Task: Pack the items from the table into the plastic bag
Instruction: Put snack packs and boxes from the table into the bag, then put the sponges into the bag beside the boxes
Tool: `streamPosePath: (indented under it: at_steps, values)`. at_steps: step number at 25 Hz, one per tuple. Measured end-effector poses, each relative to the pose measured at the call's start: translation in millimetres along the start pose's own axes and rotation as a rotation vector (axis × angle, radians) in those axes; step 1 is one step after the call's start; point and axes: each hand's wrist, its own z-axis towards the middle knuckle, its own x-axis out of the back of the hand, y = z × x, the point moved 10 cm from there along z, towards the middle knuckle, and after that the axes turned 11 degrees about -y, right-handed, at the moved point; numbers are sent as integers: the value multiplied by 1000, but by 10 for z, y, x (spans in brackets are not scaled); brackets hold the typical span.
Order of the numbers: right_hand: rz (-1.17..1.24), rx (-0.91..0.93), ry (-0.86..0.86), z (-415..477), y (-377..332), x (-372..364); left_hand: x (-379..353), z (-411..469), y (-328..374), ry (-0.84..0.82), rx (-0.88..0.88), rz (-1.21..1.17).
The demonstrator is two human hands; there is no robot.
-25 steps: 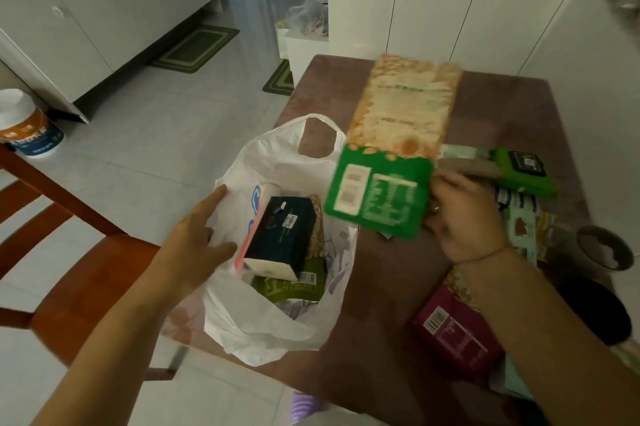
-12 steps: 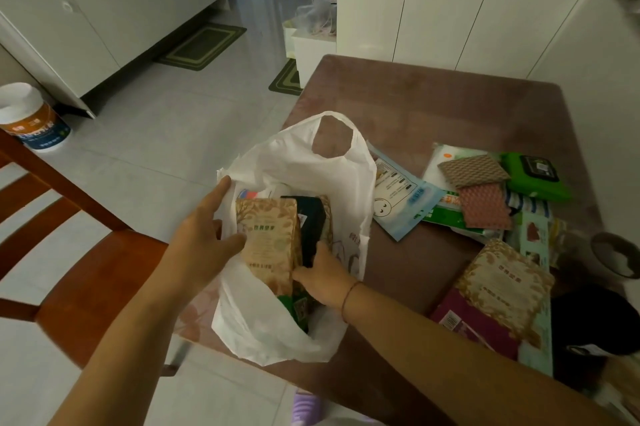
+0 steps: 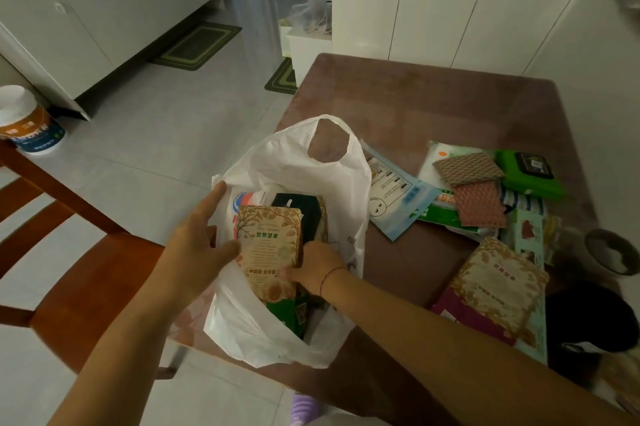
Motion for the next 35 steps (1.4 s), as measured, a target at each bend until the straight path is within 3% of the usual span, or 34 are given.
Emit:
streamPosePath:
  at_steps: [2,4,6,7,9,11,18,23,25,27,30,32,33,35]
  values:
    - [105,149,156,-160,-44,304,-20,22,-3,-11,7,7]
    - [260,307,496,-507,142,941,-25,43,-28,-18,15,9]
    - [280,273,881,-888,746,1608,-32,68,-72,-24,30,7]
    - [208,160,984,-981,1096,1883,-48,86,-93,-34,40,4]
    - [-104,-199,842,-784,1766,2260,-92,128,-110,-59,47,14]
    - [-341,-382,616,-495,2231,2454,-125,166,-114,-65,59,43]
    - [-450,-523,415,29,2747,2585,-183,168,-114,-35,107,98]
    - [-393,-662,547,-216,3003,2670,-371,234,107,-66,49,106]
    - [-348,-541,568,-10,2549,2676,-128,66,8,6,90,81]
    - [-366,-536,639,-112,2346,2795,-152,69,39,-3,78,89]
    - [-247,-426,869,-555,2023,3016,-193,80,104,-10,69,75]
    - [35,-92,1041,-908,1479,3029,-217,74,124,-12,57,71]
    - [264,111,1043,-1024,1182,2899,-203,69,111,-12,57,58]
    - [600,366,879,-1080,645,2419,-177,71,106,-6,52,45]
